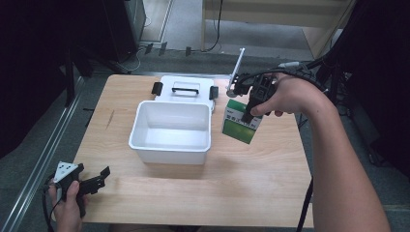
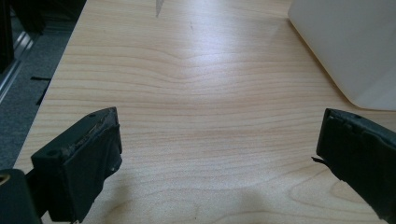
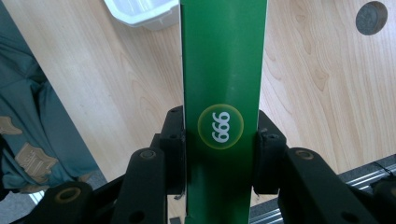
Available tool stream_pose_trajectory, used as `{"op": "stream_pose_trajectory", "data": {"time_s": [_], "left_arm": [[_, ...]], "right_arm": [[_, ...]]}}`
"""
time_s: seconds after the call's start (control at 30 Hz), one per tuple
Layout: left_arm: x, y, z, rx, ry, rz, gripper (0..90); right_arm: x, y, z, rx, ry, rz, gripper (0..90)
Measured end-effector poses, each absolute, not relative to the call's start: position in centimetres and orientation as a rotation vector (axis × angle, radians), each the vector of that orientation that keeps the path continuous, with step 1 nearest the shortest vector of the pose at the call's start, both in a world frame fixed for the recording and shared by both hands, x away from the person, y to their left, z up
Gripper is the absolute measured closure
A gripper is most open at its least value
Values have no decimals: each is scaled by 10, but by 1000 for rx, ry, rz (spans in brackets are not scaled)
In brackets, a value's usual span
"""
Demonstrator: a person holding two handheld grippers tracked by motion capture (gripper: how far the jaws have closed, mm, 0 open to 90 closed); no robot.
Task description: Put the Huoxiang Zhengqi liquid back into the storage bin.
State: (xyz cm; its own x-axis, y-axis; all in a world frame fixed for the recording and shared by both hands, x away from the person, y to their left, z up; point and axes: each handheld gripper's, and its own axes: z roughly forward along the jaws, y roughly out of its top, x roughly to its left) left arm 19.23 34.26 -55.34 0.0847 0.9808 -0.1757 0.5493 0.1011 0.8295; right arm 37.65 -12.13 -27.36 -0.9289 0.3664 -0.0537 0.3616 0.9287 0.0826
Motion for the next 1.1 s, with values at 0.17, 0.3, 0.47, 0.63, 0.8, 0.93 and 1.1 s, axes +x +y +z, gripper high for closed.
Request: {"op": "stream_pose_trajectory", "data": {"time_s": [0.17, 0.3, 0.47, 0.63, 0.8, 0.93, 1.1], "left_arm": [[193, 342, -553, 1553, 1570, 673, 11], [193, 342, -553, 1553, 1570, 674, 11], [193, 342, -553, 1553, 1570, 674, 11], [193, 342, -553, 1554, 1571, 673, 11], [192, 343, -553, 1554, 1571, 673, 11], [192, 342, -553, 1553, 1571, 673, 11], [192, 343, -553, 1552, 1572, 672, 11]], "right_arm": [[377, -111, -265, 575, 3022, 103, 649], [377, -105, -262, 573, 3026, 121, 649], [377, -95, -259, 548, 3027, 129, 649], [378, -87, -256, 546, 3029, 126, 649], [380, -78, -254, 524, 3032, 137, 649], [380, -70, -255, 514, 3032, 127, 648], [382, -61, -255, 488, 3037, 125, 648]]}}
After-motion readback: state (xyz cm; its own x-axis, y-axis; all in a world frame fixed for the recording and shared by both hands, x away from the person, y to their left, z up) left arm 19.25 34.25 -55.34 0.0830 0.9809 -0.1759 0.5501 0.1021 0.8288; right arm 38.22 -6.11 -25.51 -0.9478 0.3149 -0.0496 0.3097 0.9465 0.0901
